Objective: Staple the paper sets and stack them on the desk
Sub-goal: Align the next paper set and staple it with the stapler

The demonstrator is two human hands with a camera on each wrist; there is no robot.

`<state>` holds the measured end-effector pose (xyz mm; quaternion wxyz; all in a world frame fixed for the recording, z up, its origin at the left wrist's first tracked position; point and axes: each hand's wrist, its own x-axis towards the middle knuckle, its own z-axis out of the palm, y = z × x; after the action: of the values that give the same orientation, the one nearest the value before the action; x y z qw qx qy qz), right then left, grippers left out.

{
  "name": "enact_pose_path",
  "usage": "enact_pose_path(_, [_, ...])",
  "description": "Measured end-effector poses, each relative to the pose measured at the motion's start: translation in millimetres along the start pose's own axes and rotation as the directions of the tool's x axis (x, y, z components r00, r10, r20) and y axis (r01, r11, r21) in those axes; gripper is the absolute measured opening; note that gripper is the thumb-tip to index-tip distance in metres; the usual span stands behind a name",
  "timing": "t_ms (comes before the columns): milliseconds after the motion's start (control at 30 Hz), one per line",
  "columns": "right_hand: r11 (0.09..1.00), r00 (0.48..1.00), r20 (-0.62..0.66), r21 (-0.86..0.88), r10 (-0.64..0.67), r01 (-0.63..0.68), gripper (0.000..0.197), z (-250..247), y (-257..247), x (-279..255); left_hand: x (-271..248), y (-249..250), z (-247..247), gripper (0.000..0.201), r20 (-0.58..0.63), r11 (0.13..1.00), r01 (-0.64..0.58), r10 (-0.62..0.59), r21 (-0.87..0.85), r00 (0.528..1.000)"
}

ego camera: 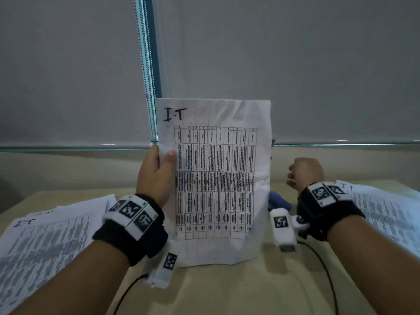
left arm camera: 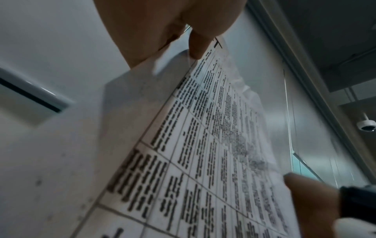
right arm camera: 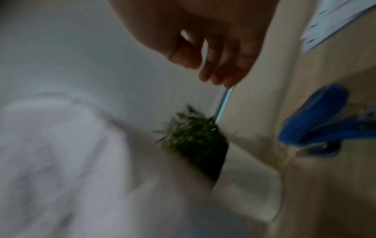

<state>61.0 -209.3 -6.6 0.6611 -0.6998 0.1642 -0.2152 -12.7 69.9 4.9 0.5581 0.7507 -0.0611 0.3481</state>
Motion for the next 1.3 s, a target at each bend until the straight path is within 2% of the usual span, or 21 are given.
enact_pose_path(33, [0.983, 0.998, 0.048, -0.179, 0.050, -0.041, 0.020, -3, 10, 14, 0, 0, 2, 0.019, -0.001, 1.000, 0.008, -0.008, -0.011, 1.000])
enact_pose_path(67, [0.924, 0.991, 0.080, -0.376, 0.102, -0.065, 0.023, -5, 24, 28, -1, 0, 4, 0.020, -0.002, 1.000, 0.012, -0.012, -0.021, 1.000])
enact_pose_path(100, [0.786, 0.983, 0.127, -0.618, 0.136, -0.029, 0.034, -4, 41, 37, -3, 0, 5, 0.023, -0.003, 1.000, 0.007, -0.007, -0.029, 1.000])
enact_pose_path(133, [0.574, 0.976, 0.180, -0.815, 0.123, 0.078, 0.044, -3, 56, 42, -4, 1, 7, 0.026, -0.004, 1.000, 0.000, 0.000, -0.028, 1.000])
enact_pose_path(200, [0.311, 0.947, 0.270, -0.927, 0.172, 0.208, 0.051, -2, 70, 37, -4, 1, 7, 0.028, -0.001, 0.999, -0.007, 0.007, -0.035, 1.000])
enact_pose_path(267, [0.320, 0.929, 0.331, -0.909, 0.166, 0.267, 0.046, 2, 76, 39, -2, 1, 8, 0.027, -0.002, 0.998, -0.025, 0.025, -0.055, 1.000])
enact_pose_path(300, [0.359, 0.927, 0.335, -0.896, 0.166, 0.260, 0.043, 2, 72, 41, -1, 2, 8, 0.027, -0.004, 0.998, -0.037, 0.036, -0.050, 0.999])
enact_pose_path(333, [0.352, 0.922, 0.334, -0.901, 0.194, 0.252, 0.040, 2, 68, 39, 0, 2, 8, 0.028, -0.009, 0.998, -0.048, 0.048, -0.040, 0.999])
enact_pose_path(400, [0.440, 0.925, 0.322, -0.874, 0.203, 0.208, 0.034, -2, 64, 52, -1, 3, 8, 0.029, -0.013, 0.998, -0.061, 0.061, -0.035, 0.998])
enact_pose_path(433, [0.555, 0.928, 0.297, -0.822, 0.224, 0.129, 0.036, -5, 56, 50, -2, 3, 7, 0.029, -0.011, 0.998, -0.061, 0.061, -0.034, 0.998])
enact_pose_path(467, [0.723, 0.925, 0.291, -0.690, 0.243, 0.027, 0.034, -12, 48, 51, -3, 4, 7, 0.029, -0.008, 0.997, -0.061, 0.061, -0.036, 0.998])
enact_pose_path(500, [0.875, 0.935, 0.273, -0.479, 0.224, -0.070, 0.029, -18, 31, 41, -4, 4, 7, 0.028, -0.003, 0.997, -0.059, 0.059, -0.039, 0.998])
enact_pose_path(533, [0.961, 0.942, 0.274, -0.247, 0.194, -0.126, 0.023, -23, 16, 36, -5, 4, 7, 0.028, -0.001, 0.998, -0.057, 0.057, -0.040, 0.998])
enact_pose_path(567, [0.987, 0.948, 0.276, -0.023, 0.157, -0.157, 0.015, -27, -5, 27, -6, 5, 7, 0.026, -0.001, 0.998, -0.057, 0.057, -0.038, 0.998])
enact_pose_path(633, [0.935, 0.959, 0.283, 0.336, 0.018, -0.116, 0.006, -36, -48, 7, -9, 6, 9, 0.019, 0.001, 0.997, -0.057, 0.057, -0.049, 0.998])
enact_pose_path(700, [0.874, 0.952, 0.252, 0.484, -0.171, 0.028, 0.012, -42, -90, -19, -12, 11, 11, 0.015, 0.011, 0.995, -0.054, 0.055, -0.079, 0.998])
enact_pose_path(800, [0.698, 0.859, 0.222, 0.689, -0.461, 0.197, 0.018, -41, -141, -68, -21, 20, 13, 0.013, 0.019, 0.990, -0.085, 0.087, -0.110, 0.996])
enact_pose_path(867, [0.537, 0.808, 0.073, 0.782, -0.584, 0.317, 0.020, -27, -159, -98, -28, 28, 13, 0.011, 0.015, 0.986, -0.120, 0.123, -0.120, 0.992])
enact_pose_path(933, [0.468, 0.751, -0.070, 0.743, -0.657, 0.479, 0.033, -6, -167, -122, -34, 36, 15, 0.020, 0.013, 0.981, -0.160, 0.162, -0.114, 0.987])
enact_pose_path(1033, [0.469, 0.675, -0.158, 0.606, -0.720, 0.642, 0.046, 21, -170, -148, -41, 44, 17, 0.023, 0.023, 0.977, -0.202, 0.205, -0.074, 0.979])
enact_pose_path(1300, [0.395, 0.599, -0.209, 0.579, -0.773, 0.713, 0.052, 43, -160, -162, -48, 53, 15, 0.020, 0.082, 0.948, -0.309, 0.315, -0.077, 0.945])
